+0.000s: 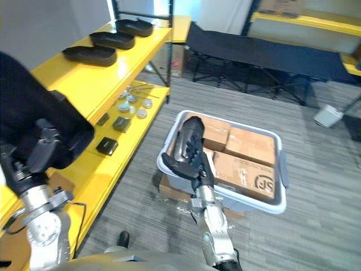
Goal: Walk over and take three plastic housings, then place them on the shelf
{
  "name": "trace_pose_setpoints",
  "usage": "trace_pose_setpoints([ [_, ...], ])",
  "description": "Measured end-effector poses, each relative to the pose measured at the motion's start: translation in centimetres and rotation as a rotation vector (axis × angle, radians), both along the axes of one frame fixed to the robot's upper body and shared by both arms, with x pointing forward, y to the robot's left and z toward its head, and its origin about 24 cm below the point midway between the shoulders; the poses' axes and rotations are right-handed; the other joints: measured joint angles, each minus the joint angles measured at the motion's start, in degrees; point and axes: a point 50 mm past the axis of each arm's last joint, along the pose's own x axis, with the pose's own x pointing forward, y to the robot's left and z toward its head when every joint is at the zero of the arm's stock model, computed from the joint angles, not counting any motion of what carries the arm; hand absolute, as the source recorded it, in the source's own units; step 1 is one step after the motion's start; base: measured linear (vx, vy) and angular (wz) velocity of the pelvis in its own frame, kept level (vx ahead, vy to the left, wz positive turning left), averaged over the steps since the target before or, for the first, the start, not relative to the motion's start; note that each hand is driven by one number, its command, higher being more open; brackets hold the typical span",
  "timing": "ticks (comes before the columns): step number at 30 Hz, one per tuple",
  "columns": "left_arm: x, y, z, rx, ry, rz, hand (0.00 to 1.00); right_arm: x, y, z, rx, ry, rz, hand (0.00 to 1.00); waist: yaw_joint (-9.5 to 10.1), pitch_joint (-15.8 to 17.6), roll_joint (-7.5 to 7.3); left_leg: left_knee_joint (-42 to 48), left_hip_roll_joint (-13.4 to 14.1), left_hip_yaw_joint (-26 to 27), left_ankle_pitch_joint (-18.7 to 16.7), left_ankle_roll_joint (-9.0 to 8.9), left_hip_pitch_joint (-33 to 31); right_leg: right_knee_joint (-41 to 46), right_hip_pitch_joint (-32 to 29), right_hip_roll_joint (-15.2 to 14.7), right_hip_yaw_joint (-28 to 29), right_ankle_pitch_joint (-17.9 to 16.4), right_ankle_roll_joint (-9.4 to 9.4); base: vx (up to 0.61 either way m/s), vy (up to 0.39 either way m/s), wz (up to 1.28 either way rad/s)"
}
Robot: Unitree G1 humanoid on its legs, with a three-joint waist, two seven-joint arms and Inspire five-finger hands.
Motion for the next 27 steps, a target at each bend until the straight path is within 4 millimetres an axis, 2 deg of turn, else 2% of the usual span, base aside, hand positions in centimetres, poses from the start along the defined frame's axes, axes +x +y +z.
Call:
trace_pose_setpoints([
  [2, -1.2, 1.0, -0.2, -0.008, 0.005, 0.052, 0.0, 0.9, 0.9, 0.8, -0.004, -0.041, 0.061, 1.0, 1.74, 0.1, -0.19, 0.3, -0.1, -0.6, 0.1, -0.05, 0.1, 0.7, 0.3, -0.1, -0.6, -0.1, -0.11, 0.04, -0.024, 0.17],
  [3, -1.6, 1.3, -0.2, -0.008, 0.014, 0.058, 0.0, 1.3, 1.2, 1.2, -0.004, -0.062, 0.085, 1.0, 2.01, 0.5, -0.4, 1.2, -0.3, -1.2, -0.3, 0.0, -0.1, 0.8, 1.2, -0.2, -1.5, -0.1, -0.18, 0.03, -0.023, 0.23],
  [5, -1.7, 1.3, -0.3, -0.014, 0.017, 0.025, 0.0, 1.5, 1.2, 1.5, -0.006, -0.079, 0.104, 1.0, 1.94, 0.7, -0.83, 1.9, -0.6, -1.3, -0.4, 0.21, -0.5, 0.7, 2.5, -0.3, -4.0, -0.2, -0.33, 0.0, -0.028, 0.45],
  [7, -1.1, 0.8, -0.2, -0.003, 0.009, -0.043, 0.0, 1.5, 0.8, 1.6, -0.008, -0.085, 0.089, 1.0, 1.21, 1.0, -1.45, 3.7, -1.8, -0.9, 0.5, 1.42, -3.8, 0.8, 3.3, -0.8, -8.1, -1.1, -0.08, -0.02, -0.008, 0.82],
  [8, -0.4, 0.0, 0.0, 0.008, -0.007, -0.116, 0.0, 1.6, 0.1, 1.6, -0.012, -0.085, 0.059, 1.0, 0.74, 1.8, -1.63, 4.3, -2.4, 0.0, 1.4, 2.43, -5.6, 1.2, 3.4, -1.2, -10.2, -1.8, 0.63, -0.06, 0.036, 0.94],
  [10, 0.3, -1.1, 0.1, 0.013, -0.02, -0.215, 0.0, 1.4, -0.9, 1.3, -0.028, -0.072, 0.022, 1.0, 0.78, 3.7, -0.41, 3.4, -3.2, -1.0, 2.7, 2.93, -6.1, 2.7, 3.8, -1.7, -11.4, -3.0, -0.04, -0.09, 0.062, 0.71],
  [12, 0.3, -1.3, 0.2, 0.019, -0.019, -0.24, 0.0, 1.2, -1.1, 1.2, -0.054, -0.069, 0.02, 1.0, 0.64, 4.0, 0.01, 3.0, -3.6, -1.2, 3.0, 3.35, -6.1, 4.8, 3.6, -2.5, -11.5, -4.5, 0.15, -0.07, 0.047, 0.36],
  [13, 0.4, -1.5, 0.2, 0.018, -0.027, -0.267, 0.0, 1.1, -1.1, 1.1, -0.063, -0.065, 0.021, 1.0, 0.02, 4.2, 0.34, 2.7, -4.0, -1.4, 3.4, 3.76, -6.1, 7.6, 3.1, -3.3, -11.2, -6.7, -0.69, -0.1, 0.013, 0.57],
  [14, 0.6, -1.6, 0.3, 0.011, -0.046, -0.318, 0.0, 0.6, -1.3, 0.9, -0.057, -0.06, 0.009, 1.0, -0.53, 4.3, 0.39, 2.6, -4.7, -2.8, 3.7, 4.25, -6.3, 10.2, 1.9, -2.9, -7.3, -10.1, -1.98, -0.11, -0.014, 0.66],
  [15, 0.7, -1.7, 0.4, 0.008, -0.055, -0.344, 0.0, 0.4, -1.4, 0.8, -0.055, -0.057, 0.0, 1.0, -0.86, 4.4, 0.33, 2.6, -5.1, -3.4, 3.9, 4.48, -6.4, 11.5, 1.5, -2.7, -4.9, -11.6, -2.42, -0.09, -0.063, 0.79],
  [16, 0.7, -1.9, 0.5, 0.027, -0.062, -0.381, 0.0, -0.2, -1.8, 0.6, -0.05, -0.048, -0.021, 1.0, -1.5, 4.4, 0.18, 2.3, -6.0, -4.8, 4.5, 4.33, -6.4, 13.2, 0.9, -2.6, -2.4, -13.4, -3.62, -0.05, -0.065, 0.71],
  [17, 0.7, -2.2, 0.7, 0.045, -0.08, -0.411, 0.0, -0.4, -2.0, 0.7, -0.048, -0.054, -0.032, 1.0, -1.57, 4.4, 0.12, 1.5, -6.5, -5.6, 5.7, 4.01, -6.4, 13.8, 0.7, -2.6, -0.9, -13.9, -3.95, -0.03, -0.059, 0.64],
  [20, 1.3, -3.1, 1.3, 0.067, -0.12, -0.475, 0.0, -0.1, -2.6, 1.2, -0.052, -0.082, -0.047, 1.0, -1.81, 4.5, 0.35, 0.1, -7.1, -5.7, 7.8, 4.33, -6.9, 14.3, 0.7, -2.5, -0.2, -13.6, -3.08, -0.02, -0.02, 0.46],
  [24, 1.4, -3.1, 1.4, 0.076, -0.123, -0.483, 0.0, 0.8, -1.9, 2.2, -0.053, -0.136, 0.014, 1.0, -1.67, 4.6, 0.47, 0.1, -6.9, -4.7, 8.1, 4.43, -7.0, 12.7, 0.8, -2.2, 0.3, -13.1, -1.4, -0.06, -0.01, -0.06],
  [27, 1.4, -3.2, 1.4, 0.081, -0.121, -0.491, 0.0, 0.7, -1.4, 2.3, -0.05, -0.142, 0.043, 1.0, -1.46, 4.6, 0.53, 0.0, -7.0, -4.4, 7.9, 4.92, -7.2, 12.5, 0.9, -2.4, 0.1, -13.5, -0.34, -0.08, 0.007, 0.03],
])
